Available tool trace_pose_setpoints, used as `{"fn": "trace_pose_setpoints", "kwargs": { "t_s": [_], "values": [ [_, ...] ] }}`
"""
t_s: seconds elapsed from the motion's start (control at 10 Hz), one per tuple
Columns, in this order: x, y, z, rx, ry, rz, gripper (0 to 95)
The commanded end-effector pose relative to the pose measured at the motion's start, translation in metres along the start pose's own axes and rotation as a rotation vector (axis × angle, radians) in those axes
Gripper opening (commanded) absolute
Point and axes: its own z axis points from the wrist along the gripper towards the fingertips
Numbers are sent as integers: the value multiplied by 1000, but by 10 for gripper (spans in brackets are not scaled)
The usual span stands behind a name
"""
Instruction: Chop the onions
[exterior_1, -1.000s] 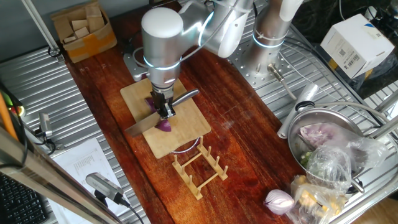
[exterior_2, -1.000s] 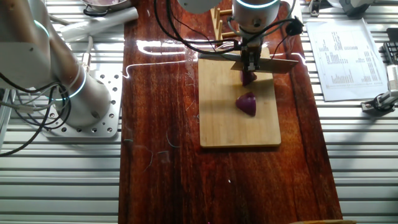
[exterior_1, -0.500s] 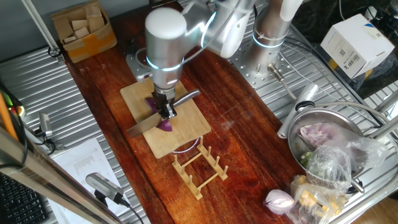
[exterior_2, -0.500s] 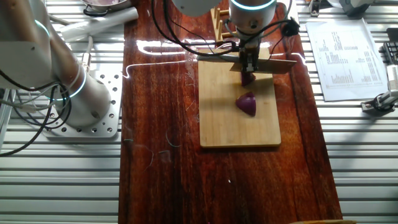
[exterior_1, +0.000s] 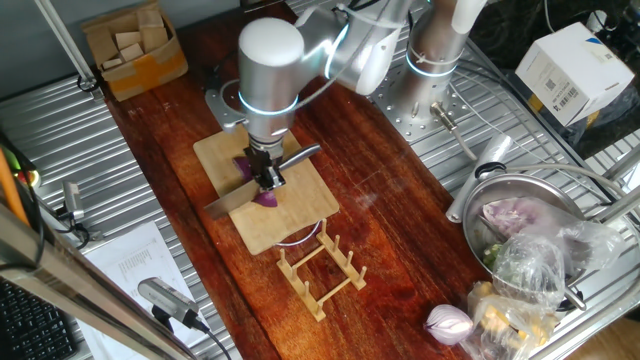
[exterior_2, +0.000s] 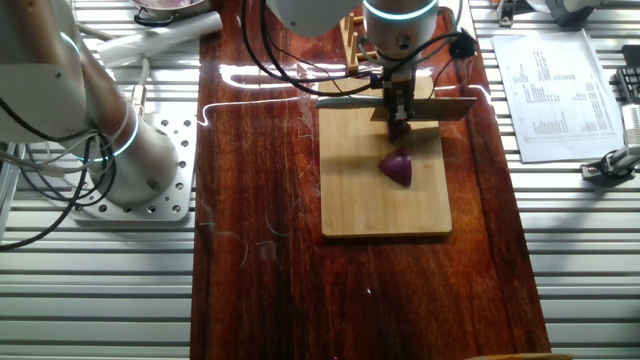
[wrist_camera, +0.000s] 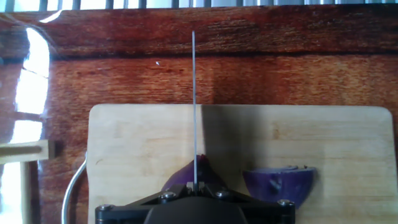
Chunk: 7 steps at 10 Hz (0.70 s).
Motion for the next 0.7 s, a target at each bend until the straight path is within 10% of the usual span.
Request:
{"fn": "trace_pose_setpoints", "kwargs": {
  "t_s": [0.1, 0.4, 0.7],
  "values": [
    [-3, -1, 1, 10, -7, 14, 0],
    [-3, -1, 0, 4, -10, 26, 0],
    [-4, -1, -2, 0, -7, 19, 380]
  ]
}}
